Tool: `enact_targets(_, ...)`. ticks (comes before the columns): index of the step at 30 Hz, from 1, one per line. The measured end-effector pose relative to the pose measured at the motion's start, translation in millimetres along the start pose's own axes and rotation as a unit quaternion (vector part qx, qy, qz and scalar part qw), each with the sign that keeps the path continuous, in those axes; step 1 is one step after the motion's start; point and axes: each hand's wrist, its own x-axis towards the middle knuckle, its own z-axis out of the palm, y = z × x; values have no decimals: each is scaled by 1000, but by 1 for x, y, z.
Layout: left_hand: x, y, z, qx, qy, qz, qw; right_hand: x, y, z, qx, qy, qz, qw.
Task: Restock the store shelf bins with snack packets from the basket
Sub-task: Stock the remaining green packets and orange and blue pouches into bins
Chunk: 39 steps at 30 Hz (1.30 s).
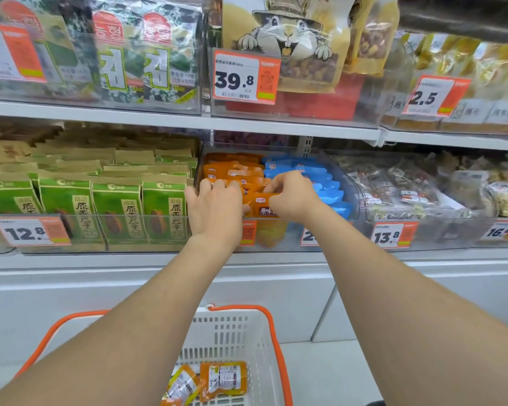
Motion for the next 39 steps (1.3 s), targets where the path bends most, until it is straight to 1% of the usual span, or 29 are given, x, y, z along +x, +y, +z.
enact_targets(3,4,-1,-1,-11,-8,1,1000,3,-1,5,-42,6,-2,999)
enact_targets(8,10,-9,-1,6,1,21,1000,8,-2,15,-161,-28,-41,986)
enact_targets(11,12,-13,-1,21,6,47,999,12,-2,19,-188,-4,-46,981)
enact_targets(16,13,-14,0,30,3,71,997,22,2,25,-192,48,-52,979)
enact_targets(19,13,-16,2,33,14,74,997,28,-1,30,-195,88,-47,976)
enact_targets(22,11,-19,4,33,31,82,996,32,-5,36,-172,114,-32,978)
enact_targets(24,9,-21,4,18,46,73,996,31,-7,38,-153,111,-42,981)
enact_targets(29,5,-27,2,-22,63,49,997,19,-3,36,-102,75,-122,984)
enact_targets(33,3,-30,2,-33,69,44,996,3,-6,29,-44,58,-142,987)
enact_targets(35,0,-30,0,-38,67,41,996,-5,-8,26,-50,59,-137,988)
enact_targets(39,-6,-30,-6,-64,61,32,996,-15,-7,22,-101,66,-115,986)
